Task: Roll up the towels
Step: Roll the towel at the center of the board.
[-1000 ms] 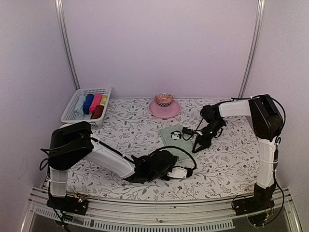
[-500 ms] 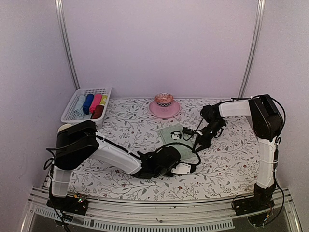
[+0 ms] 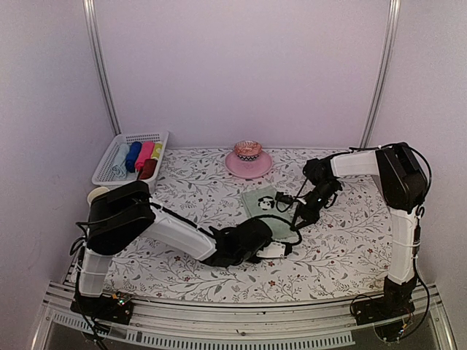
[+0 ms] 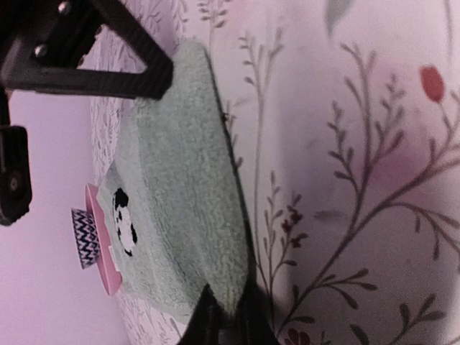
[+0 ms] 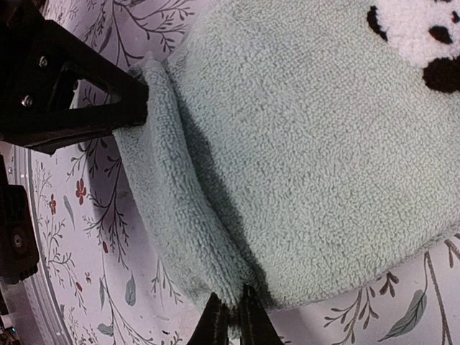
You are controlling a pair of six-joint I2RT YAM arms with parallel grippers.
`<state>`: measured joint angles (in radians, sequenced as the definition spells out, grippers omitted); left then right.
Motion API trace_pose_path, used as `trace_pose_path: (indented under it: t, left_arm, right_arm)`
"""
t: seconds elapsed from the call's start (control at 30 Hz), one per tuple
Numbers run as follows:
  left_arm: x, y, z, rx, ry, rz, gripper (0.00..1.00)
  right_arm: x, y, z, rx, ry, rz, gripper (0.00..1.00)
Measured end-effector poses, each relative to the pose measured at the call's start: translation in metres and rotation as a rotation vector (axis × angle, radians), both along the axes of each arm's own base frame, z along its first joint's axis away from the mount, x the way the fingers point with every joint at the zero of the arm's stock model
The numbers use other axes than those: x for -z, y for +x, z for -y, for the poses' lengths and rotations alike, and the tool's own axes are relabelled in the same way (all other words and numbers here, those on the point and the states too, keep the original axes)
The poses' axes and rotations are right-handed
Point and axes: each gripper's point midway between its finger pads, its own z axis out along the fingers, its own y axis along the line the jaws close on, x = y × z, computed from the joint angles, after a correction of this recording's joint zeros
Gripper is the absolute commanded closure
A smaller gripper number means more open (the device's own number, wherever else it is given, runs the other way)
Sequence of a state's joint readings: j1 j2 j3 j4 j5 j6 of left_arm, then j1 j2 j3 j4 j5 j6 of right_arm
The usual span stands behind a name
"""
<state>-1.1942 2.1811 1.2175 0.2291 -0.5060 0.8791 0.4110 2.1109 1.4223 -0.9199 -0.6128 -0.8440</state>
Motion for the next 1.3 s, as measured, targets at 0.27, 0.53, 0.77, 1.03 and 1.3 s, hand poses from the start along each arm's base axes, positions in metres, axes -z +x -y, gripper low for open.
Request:
trace_pose_path:
  t: [0.27, 0.53, 0.77, 1.03, 1.3]
  left_arm:
    - [0.0, -0.002, 0.0, 0.001, -0.039, -0.078, 1.0]
    - [-0.003, -0.009, -0.01, 0.013, -0.113, -0.303, 1.0]
    - [-0.004, -0.01, -0.016, 0.009, -0.197, -0.5, 1.0]
    - [-0.006, -0.014, -0.022, 0.016, -0.258, -0.672, 1.0]
    - [-0.007, -0.02, -0.025, 0.027, -0.272, -0.779, 1.0]
  right_arm:
    - [-0.009, -0.001, 0.002, -0.028, 0.005, 0.062, 0.5]
    - [-0.061, -0.003, 0.009, -0.099, 0.089, 0.372, 0.27]
    - [-0.084, -0.04, 0.013, -0.252, 0.215, 0.695, 0.18]
    - [-0.068, -0.086, -0.009, -0.496, 0.318, 0.9, 0.19]
    - [-0.047, -0.075, -0.044, -0.563, 0.237, 1.046, 0.34]
